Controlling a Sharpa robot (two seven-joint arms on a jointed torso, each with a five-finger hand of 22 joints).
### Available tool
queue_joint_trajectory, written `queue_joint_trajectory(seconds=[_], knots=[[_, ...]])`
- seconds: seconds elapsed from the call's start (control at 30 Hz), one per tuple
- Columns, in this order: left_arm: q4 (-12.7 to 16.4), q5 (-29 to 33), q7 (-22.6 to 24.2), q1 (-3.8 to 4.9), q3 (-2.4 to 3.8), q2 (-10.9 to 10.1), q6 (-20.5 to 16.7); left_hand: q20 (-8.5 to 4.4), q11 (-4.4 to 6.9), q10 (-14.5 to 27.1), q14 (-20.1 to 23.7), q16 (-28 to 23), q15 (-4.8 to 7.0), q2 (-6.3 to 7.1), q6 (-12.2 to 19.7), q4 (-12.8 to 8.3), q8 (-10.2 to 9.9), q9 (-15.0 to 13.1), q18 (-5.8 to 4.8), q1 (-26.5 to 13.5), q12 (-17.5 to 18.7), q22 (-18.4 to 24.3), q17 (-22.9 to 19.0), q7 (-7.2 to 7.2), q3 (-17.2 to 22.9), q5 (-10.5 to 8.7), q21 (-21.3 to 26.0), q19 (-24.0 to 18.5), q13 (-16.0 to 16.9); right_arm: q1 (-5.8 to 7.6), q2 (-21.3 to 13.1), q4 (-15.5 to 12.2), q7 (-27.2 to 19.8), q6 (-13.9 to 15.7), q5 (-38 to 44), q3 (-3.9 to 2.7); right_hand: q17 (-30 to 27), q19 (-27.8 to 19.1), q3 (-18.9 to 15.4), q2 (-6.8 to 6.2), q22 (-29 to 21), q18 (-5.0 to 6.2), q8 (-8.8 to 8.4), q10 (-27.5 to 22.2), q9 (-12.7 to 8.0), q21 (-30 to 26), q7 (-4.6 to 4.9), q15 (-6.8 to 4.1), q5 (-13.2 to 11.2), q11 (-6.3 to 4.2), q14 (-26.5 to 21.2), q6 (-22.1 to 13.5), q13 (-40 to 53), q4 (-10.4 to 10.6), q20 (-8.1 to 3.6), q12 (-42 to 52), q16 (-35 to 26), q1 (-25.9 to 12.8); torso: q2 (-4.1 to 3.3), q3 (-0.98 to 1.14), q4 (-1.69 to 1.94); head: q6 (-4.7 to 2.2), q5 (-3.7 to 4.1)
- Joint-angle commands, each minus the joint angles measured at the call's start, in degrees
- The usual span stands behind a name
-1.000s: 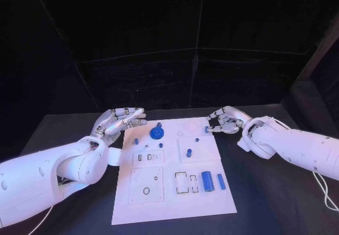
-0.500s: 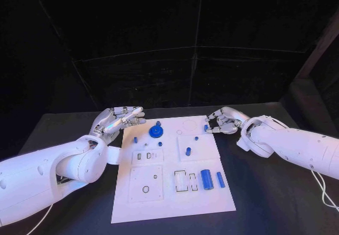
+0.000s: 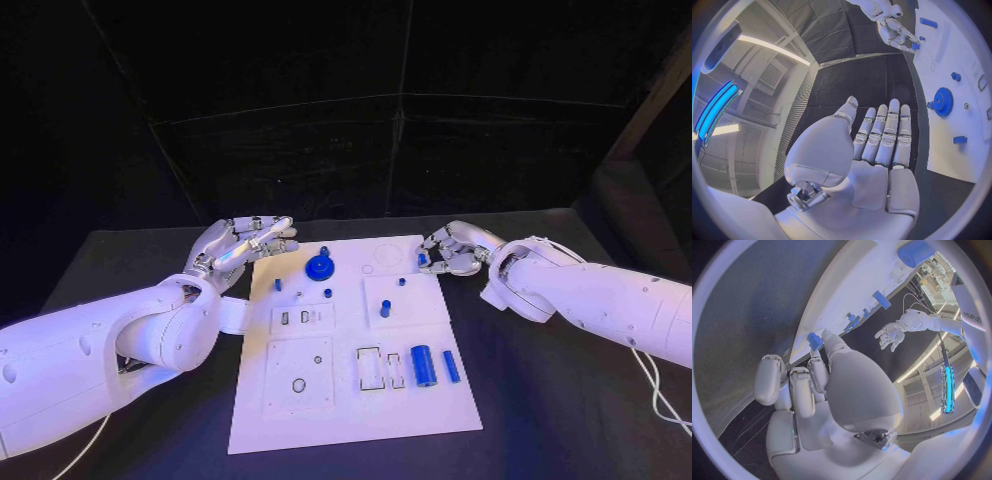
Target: Assemble the parts on the task board
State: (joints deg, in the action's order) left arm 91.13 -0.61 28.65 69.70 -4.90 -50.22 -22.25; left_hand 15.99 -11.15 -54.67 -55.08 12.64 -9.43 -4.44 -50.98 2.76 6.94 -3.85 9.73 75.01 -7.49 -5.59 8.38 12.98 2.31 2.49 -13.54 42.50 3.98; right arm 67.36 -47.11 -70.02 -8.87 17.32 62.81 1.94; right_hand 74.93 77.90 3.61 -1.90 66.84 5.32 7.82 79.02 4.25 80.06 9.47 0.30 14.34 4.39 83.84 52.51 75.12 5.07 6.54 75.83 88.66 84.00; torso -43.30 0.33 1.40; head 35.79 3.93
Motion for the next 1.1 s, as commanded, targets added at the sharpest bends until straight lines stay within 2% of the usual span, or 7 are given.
queue_joint_trajectory(seconds=[0.03, 0.27, 0.83, 0.97, 1.0, 1.1], knots=[[0.03, -0.29, 0.48, 0.06, 0.05, 0.05, 0.53, 0.05, -0.06, -0.37, 0.31, -0.31, 0.09, 0.16, -0.45, -0.37, -0.21, 0.07, 0.79, 0.55, 0.35, 0.07, 0.06, 0.88, 0.0, 0.38, 0.3, -0.25, -0.08, 0.0, 0.08, 0.01, 0.32, -0.71, 0.89, -0.02, 12.74, 0.32, 0.81, 0.89, 0.15, -0.74, 0.64, 0.48, 0.1, 0.22, -0.24, -0.31, -0.9, -0.2, 5.57, 1.47, 1.9, -0.11, -0.34, 0.5, 0.11, 0.02, 0.01, 0.01, -0.01, 0.03, 0.06], [-0.03, -0.29, 0.45, 0.06, 0.05, -0.1, 0.53, 0.05, -0.06, -0.37, 0.31, -0.31, 0.09, 0.16, -0.45, -0.37, -0.21, 0.07, 0.79, 0.55, 0.35, 0.07, 0.06, 0.88, 0.0, 0.38, 0.3, -0.25, -0.08, -0.05, 0.14, 0.21, 0.62, -0.43, 1.04, -0.02, 12.86, 0.48, 1.72, 1.37, 0.4, -0.79, 1.23, 0.82, 0.16, 0.34, -0.7, -0.63, -1.04, -0.6, 5.6, 3.12, 2.28, -0.23, -0.62, 0.89, 0.17, -0.09, 0.01, 0.01, -0.04, 0.05, 0.03], [-0.19, -0.29, 0.3, 0.07, 0.05, -0.43, 0.46, 0.05, -0.05, -0.39, 0.32, -0.31, 0.1, 0.06, -0.47, -0.46, -0.22, 0.07, 0.79, 0.63, 0.36, 0.1, 0.08, 0.87, 0.06, 0.38, 0.33, -0.23, -0.08, -0.07, 0.51, 0.72, 0.91, 0.37, 1.07, -0.02, 12.81, 0.52, 2.23, 1.63, 0.44, -0.8, 1.2, 0.89, 0.07, 0.37, -0.81, -0.76, -1.0, -0.71, 5.59, 3.37, 2.34, -0.29, -0.75, 0.95, 0.14, -0.13, 0.0, 0.03, -0.02, 0.24, 0.06], [-0.15, -0.29, 0.3, 0.07, 0.05, -0.44, 0.49, 0.05, -0.05, -0.39, 0.32, -0.31, 0.1, 0.04, -0.47, -0.47, -0.22, 0.07, 0.79, 0.64, 0.36, 0.1, 0.09, 0.87, 0.07, 0.38, 0.33, -0.23, -0.08, -0.08, 0.64, 0.75, 0.8, 1.04, 1.07, -0.02, 12.86, 0.64, 3.18, 2.21, 0.61, -0.83, 1.41, 1.04, 0.05, 0.45, -1.09, -0.95, -1.26, -0.95, 5.61, 4.17, 2.5, -0.56, -0.93, 1.11, 0.17, 0.09, -0.03, 0.05, -0.03, 0.26, 0.0], [-0.15, -0.29, 0.3, 0.07, 0.05, -0.43, 0.49, 0.05, -0.05, -0.39, 0.32, -0.31, 0.1, 0.04, -0.47, -0.47, -0.22, 0.07, 0.79, 0.64, 0.36, 0.1, 0.09, 0.87, 0.07, 0.38, 0.33, -0.23, -0.08, -0.08, 0.68, 0.76, 0.71, 1.25, 1.07, -0.02, 12.88, 0.68, 3.53, 2.5, 0.68, -0.84, 1.52, 1.09, 0.07, 0.48, -1.2, -1.03, -1.55, -1.05, 5.61, 4.52, 2.55, -0.63, -1.0, 1.15, 0.17, 0.15, -0.03, 0.06, -0.03, 0.26, 0.0], [-0.14, -0.29, 0.3, 0.07, 0.05, -0.42, 0.5, 0.05, -0.05, -0.39, 0.32, -0.31, 0.1, 0.04, -0.47, -0.47, -0.22, 0.07, 0.79, 0.64, 0.36, 0.1, 0.09, 0.87, 0.07, 0.38, 0.33, -0.23, -0.08, -0.08, 0.8, 0.74, 0.4, 2.06, 1.07, -0.03, 13.1, 0.92, 5.23, 3.92, 1.07, -0.92, 1.68, 1.41, 0.03, 0.65, -1.65, -1.39, -6.53, -1.44, 5.67, 5.56, 2.79, -0.81, -1.36, 1.4, 0.28, 0.15, 0.0, 0.06, -0.05, 0.29, -0.09]])
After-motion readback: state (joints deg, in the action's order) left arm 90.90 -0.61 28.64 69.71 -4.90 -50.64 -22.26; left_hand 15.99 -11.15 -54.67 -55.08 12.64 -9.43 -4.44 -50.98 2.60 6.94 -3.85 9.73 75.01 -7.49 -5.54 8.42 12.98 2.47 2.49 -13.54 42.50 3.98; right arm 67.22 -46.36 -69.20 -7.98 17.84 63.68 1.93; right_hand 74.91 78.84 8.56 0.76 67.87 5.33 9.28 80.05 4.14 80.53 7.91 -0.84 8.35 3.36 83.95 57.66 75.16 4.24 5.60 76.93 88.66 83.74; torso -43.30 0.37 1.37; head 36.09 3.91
